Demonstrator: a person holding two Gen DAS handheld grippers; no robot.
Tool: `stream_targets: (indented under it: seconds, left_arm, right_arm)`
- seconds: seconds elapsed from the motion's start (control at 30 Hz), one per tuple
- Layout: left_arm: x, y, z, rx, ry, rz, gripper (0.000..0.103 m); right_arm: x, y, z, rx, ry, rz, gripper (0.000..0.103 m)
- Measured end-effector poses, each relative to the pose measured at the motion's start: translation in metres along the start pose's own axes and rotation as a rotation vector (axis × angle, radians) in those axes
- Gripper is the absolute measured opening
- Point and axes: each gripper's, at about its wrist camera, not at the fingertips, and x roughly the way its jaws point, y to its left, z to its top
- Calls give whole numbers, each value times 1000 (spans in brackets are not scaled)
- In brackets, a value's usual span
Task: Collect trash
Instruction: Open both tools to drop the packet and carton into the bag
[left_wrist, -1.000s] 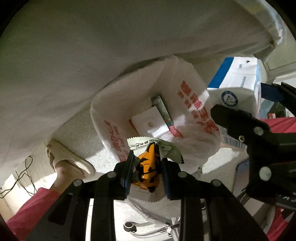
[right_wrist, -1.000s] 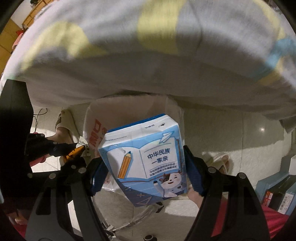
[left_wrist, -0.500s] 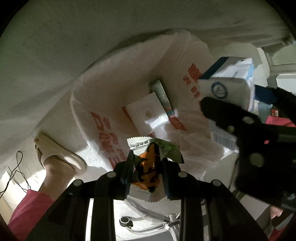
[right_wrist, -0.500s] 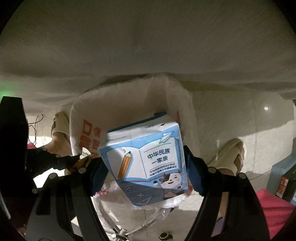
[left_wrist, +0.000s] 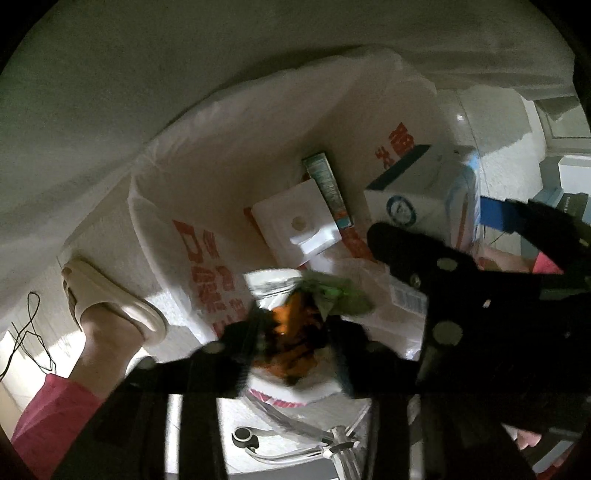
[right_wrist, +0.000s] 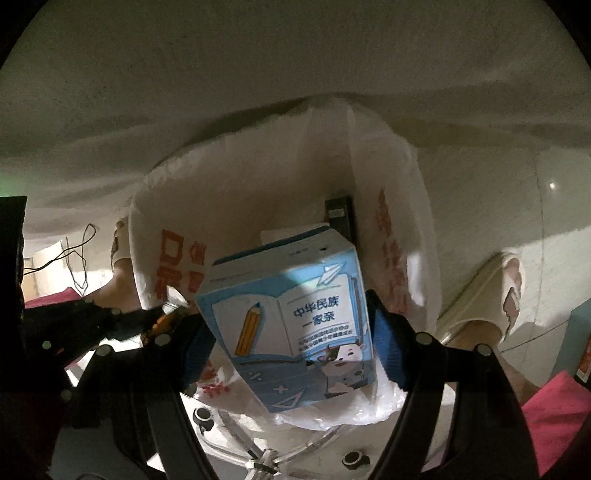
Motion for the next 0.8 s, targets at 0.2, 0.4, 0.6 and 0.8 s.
stream_targets:
  seconds: [0.2,0.4,0.6,0.8]
  left_arm:
    - [4,4,1,-28,27,-9,56]
    - [-2,5,-2,-40,25,-7,60]
    - [-17,4,-17,-35,32,47,63]
    - [-55,-2,-43,-50,7,104,64]
  right_arm:
    - [1,-5,-1,24,14,6,74]
    - [-1,-9,-2,27,14,-8,75]
    - [-25,-9,-8,-8,-20,-49,85]
    - [-72,5,-24,-99,-96,-75,85]
